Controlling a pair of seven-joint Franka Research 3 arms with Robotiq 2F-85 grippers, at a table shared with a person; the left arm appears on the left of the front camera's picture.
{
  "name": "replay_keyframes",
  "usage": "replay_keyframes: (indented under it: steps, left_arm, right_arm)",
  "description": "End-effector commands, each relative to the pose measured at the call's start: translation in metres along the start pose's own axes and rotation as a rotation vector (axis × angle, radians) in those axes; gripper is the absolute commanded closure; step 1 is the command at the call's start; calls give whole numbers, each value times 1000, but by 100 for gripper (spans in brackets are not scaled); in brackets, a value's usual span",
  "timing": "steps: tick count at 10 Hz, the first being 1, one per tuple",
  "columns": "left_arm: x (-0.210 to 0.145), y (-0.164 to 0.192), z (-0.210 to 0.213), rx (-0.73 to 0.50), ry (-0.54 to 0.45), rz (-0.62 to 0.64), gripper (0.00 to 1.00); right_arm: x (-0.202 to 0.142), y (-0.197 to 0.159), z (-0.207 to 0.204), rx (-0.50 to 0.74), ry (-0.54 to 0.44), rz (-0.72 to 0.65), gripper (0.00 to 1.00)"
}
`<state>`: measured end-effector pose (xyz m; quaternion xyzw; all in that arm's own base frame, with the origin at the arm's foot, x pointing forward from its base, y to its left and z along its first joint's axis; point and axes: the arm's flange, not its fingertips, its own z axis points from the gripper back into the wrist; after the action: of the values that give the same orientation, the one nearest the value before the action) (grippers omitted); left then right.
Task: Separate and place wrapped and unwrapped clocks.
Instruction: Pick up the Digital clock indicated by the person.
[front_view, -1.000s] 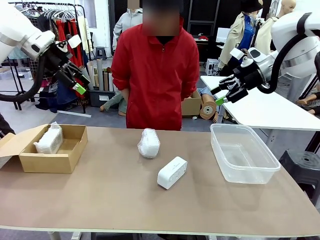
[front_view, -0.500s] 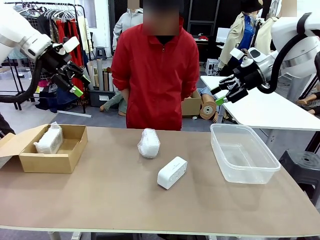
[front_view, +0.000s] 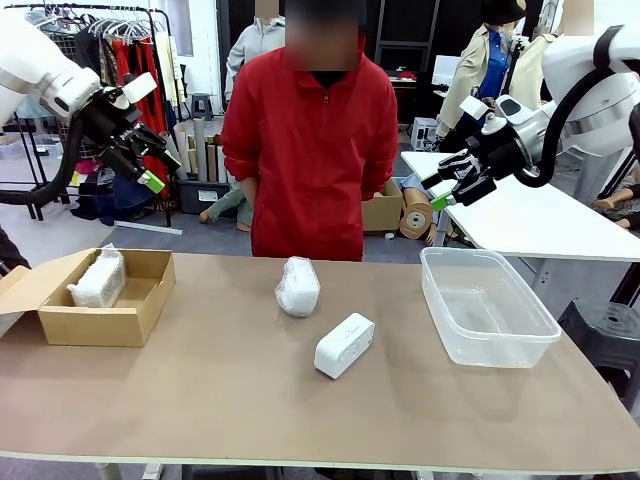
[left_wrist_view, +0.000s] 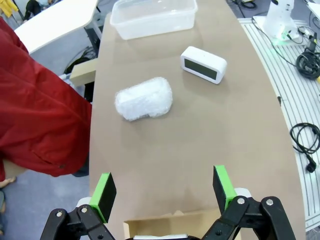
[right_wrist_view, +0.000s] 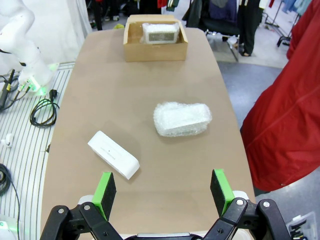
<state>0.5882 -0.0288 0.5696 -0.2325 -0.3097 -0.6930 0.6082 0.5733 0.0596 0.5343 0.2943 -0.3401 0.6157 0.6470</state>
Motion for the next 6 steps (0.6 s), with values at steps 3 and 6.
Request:
replay_keyframes:
  steps: [3,6]
  left_arm:
    - [-1,-1,-1,-3,-1,-1,0]
    - [-1,-1,-1,-3,-1,-1,0]
  right_arm:
    - [2,0,1,-2,0,3,0]
    - [2,0,1,-2,0,3,0]
